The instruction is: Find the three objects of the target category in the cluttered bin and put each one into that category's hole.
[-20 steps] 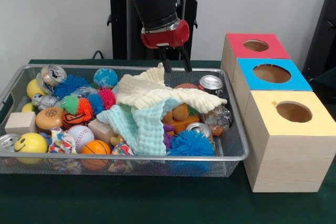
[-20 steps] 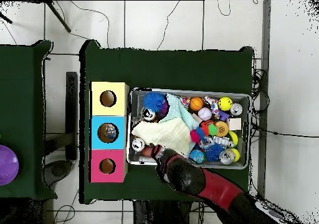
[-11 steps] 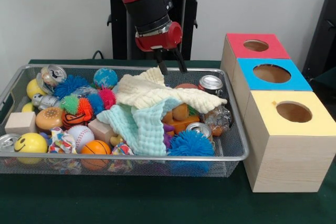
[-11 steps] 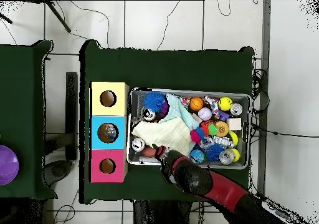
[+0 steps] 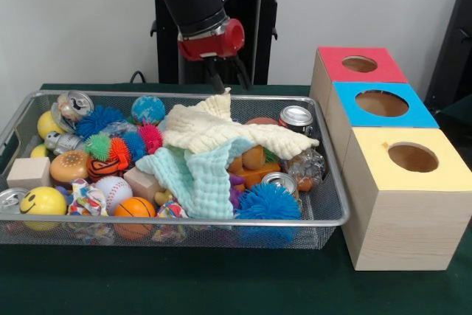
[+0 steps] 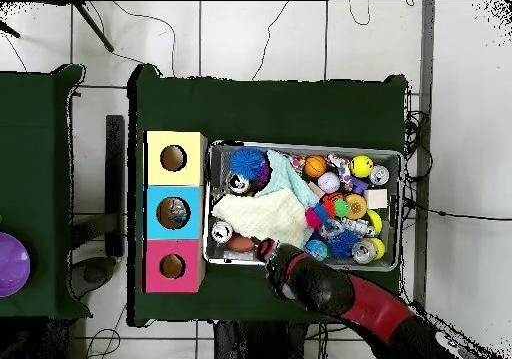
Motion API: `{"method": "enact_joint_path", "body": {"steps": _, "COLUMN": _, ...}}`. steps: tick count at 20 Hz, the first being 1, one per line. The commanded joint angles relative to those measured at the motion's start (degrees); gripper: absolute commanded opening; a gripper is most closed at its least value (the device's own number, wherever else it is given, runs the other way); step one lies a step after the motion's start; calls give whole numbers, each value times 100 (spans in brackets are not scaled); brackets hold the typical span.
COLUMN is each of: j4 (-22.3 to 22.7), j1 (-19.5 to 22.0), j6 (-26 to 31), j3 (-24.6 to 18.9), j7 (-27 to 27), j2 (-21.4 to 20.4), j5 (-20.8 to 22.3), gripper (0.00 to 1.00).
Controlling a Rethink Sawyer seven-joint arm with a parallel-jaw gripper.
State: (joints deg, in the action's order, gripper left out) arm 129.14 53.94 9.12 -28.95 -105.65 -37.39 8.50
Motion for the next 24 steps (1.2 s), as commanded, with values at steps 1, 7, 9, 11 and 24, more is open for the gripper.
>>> {"method": "enact_joint_path", "body": {"steps": 1, "j4": -912, "j1": -404, "j6": 854, "j3": 136, "j7": 304, "j2": -1150, "j5": 451, "gripper": 100}}
{"method": "enact_joint_path", "body": {"steps": 7, "j4": -1354, "j1": -260, "j6": 1080, "j3": 117, "j7": 882, "j2": -1358, "j5": 1243, "gripper": 100}}
{"method": "enact_joint_path", "body": {"steps": 9, "j4": -1526, "j1": -271, "j6": 1176, "j3": 164, "j7": 941, "j2": -1367, "j5": 1524, "gripper": 100}}
{"method": "enact_joint_path", "body": {"steps": 11, "j4": -1664, "j1": -241, "j6": 1201, "j3": 146, "j7": 958, "j2": -1271, "j5": 1763, "gripper": 100}}
{"method": "enact_joint_path", "body": {"steps": 24, "j4": -1986, "j1": 50, "j6": 1140, "j3": 30, "j7": 1028, "j2": -818, "j5": 2970, "gripper": 100}}
